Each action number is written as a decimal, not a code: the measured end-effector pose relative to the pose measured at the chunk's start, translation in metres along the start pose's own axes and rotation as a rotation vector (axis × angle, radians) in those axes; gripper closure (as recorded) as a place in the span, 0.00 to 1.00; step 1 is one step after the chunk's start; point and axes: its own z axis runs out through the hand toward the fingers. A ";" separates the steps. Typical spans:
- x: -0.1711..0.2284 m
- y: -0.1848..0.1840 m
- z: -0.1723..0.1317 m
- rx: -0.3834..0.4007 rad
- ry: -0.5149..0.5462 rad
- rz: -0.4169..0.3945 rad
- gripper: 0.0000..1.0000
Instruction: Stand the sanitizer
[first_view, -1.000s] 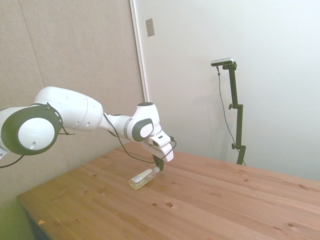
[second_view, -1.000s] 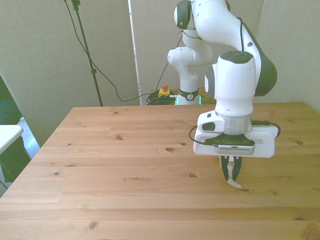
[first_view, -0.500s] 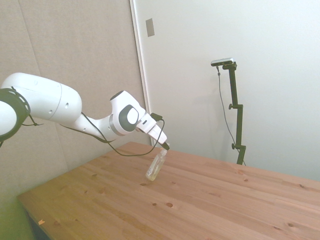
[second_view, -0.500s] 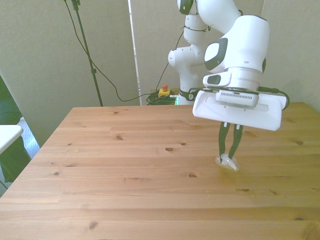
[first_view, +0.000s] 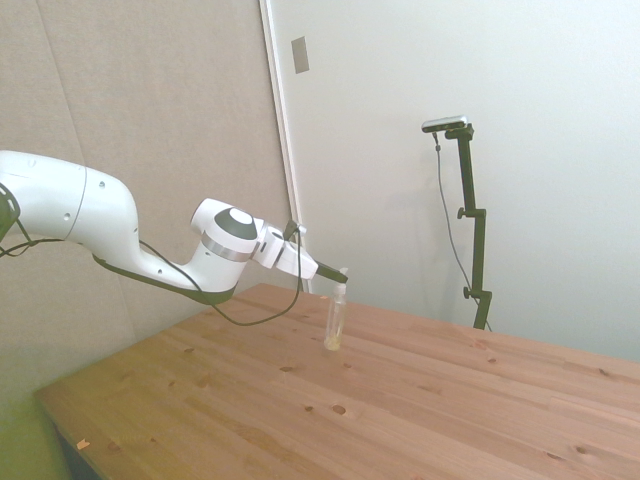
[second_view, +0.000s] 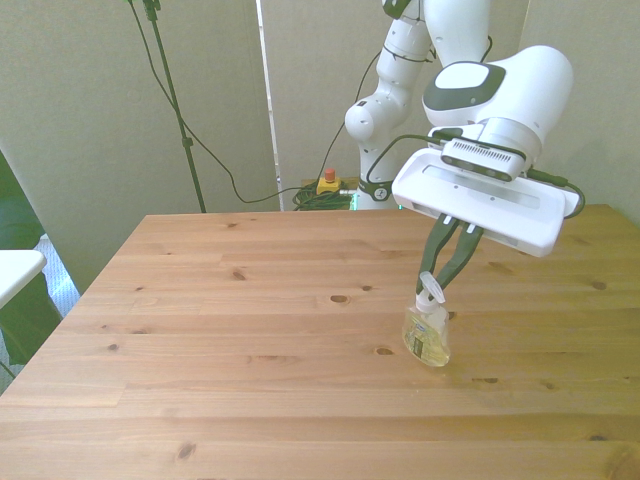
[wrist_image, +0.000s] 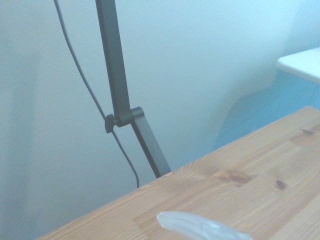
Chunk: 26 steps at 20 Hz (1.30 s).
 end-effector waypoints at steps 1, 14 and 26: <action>-0.006 0.006 -0.001 0.011 0.025 0.012 1.00; -0.014 0.035 -0.007 0.056 0.093 0.078 0.00; -0.023 0.049 -0.006 0.052 0.039 0.062 0.00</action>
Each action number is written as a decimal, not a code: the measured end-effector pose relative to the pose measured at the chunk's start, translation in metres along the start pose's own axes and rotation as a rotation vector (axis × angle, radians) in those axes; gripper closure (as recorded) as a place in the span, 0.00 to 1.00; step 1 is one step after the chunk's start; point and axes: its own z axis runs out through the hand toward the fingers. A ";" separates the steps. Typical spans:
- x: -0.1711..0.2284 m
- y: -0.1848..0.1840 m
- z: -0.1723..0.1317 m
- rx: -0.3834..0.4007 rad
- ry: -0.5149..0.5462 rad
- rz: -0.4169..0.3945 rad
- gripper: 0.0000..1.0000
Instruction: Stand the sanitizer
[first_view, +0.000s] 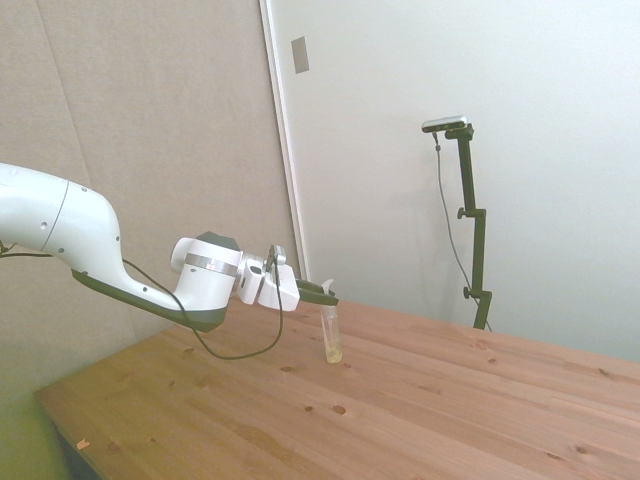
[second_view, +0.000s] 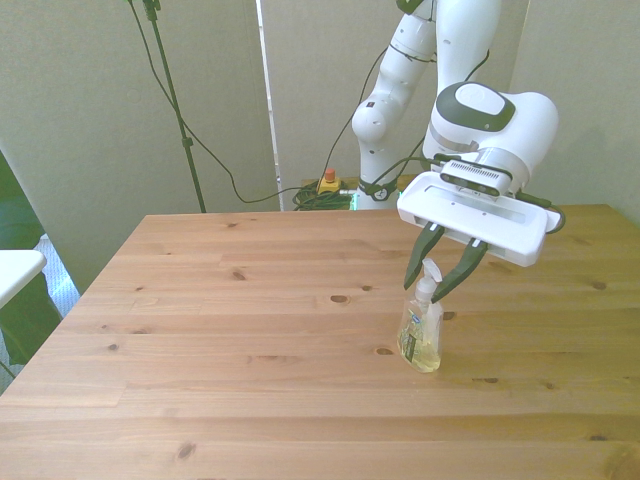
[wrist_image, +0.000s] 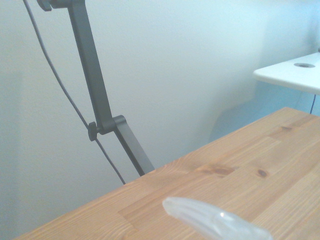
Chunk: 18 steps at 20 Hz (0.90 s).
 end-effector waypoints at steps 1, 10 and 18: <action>-0.001 0.001 -0.001 0.001 -0.009 -0.001 0.00; 0.022 -0.016 -0.034 -0.004 -0.185 0.006 0.00; 0.030 0.009 -0.067 -0.076 -0.463 -0.153 0.00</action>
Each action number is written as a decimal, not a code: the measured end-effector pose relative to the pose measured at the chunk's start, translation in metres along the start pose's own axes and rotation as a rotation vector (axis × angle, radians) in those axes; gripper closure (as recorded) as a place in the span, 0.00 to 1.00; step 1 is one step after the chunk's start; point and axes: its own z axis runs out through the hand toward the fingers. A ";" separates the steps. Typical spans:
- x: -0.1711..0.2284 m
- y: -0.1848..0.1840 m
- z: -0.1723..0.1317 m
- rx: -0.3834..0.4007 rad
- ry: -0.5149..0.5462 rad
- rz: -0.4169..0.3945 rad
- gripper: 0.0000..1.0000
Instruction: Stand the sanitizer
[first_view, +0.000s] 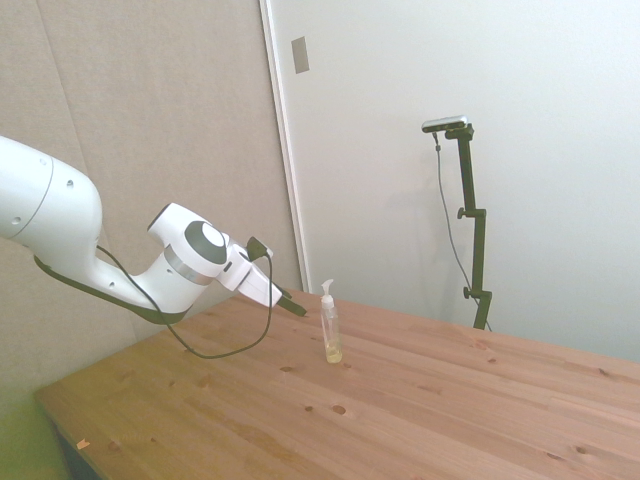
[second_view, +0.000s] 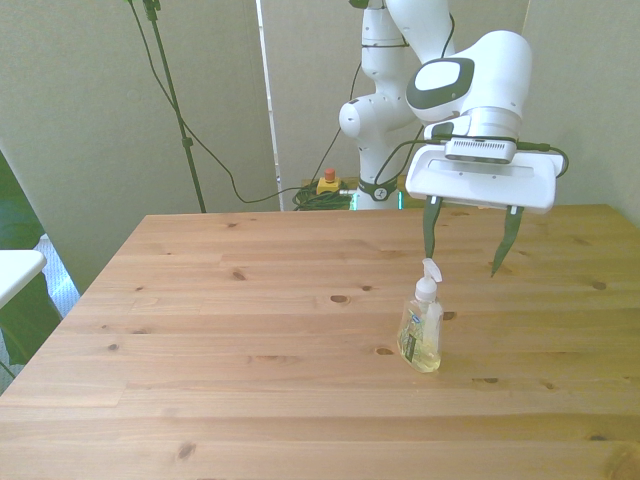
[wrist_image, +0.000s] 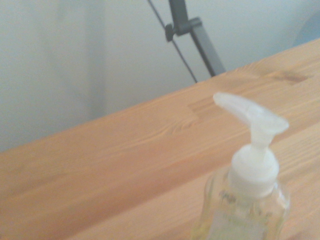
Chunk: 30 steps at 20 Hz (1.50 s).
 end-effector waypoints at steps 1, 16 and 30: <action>-0.003 0.005 -0.005 -0.010 -0.027 -0.026 0.00; 0.077 0.056 -0.048 -0.129 -0.461 -0.398 0.00; 0.050 0.096 -0.057 -0.192 -0.600 -0.490 0.00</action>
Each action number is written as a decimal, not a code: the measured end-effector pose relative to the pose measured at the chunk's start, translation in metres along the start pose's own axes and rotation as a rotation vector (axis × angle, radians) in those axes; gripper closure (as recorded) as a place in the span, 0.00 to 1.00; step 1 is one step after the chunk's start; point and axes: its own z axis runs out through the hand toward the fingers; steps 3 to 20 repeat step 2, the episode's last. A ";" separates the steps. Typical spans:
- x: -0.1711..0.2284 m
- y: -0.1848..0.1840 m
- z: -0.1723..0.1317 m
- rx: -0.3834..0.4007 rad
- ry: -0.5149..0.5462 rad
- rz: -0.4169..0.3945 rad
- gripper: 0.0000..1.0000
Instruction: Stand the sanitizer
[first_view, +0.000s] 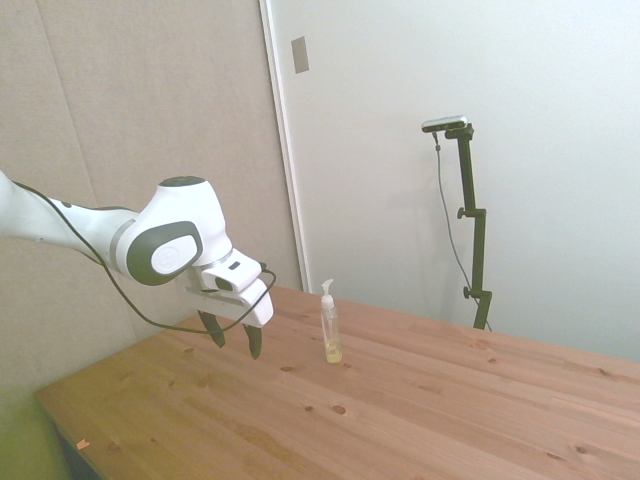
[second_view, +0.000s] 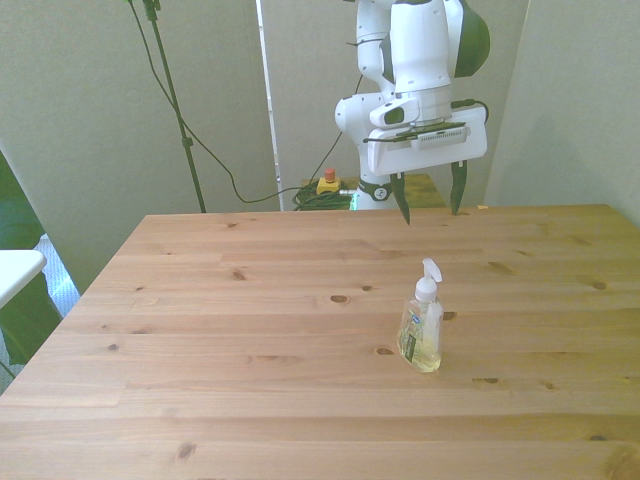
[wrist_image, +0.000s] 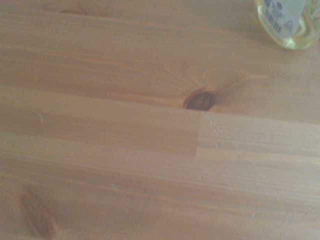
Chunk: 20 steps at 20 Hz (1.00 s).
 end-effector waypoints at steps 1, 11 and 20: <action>-0.004 0.003 0.000 0.001 -0.010 0.000 0.00; -0.008 0.006 0.001 0.002 -0.020 -0.001 0.00; -0.008 0.006 0.001 0.002 -0.020 -0.001 0.00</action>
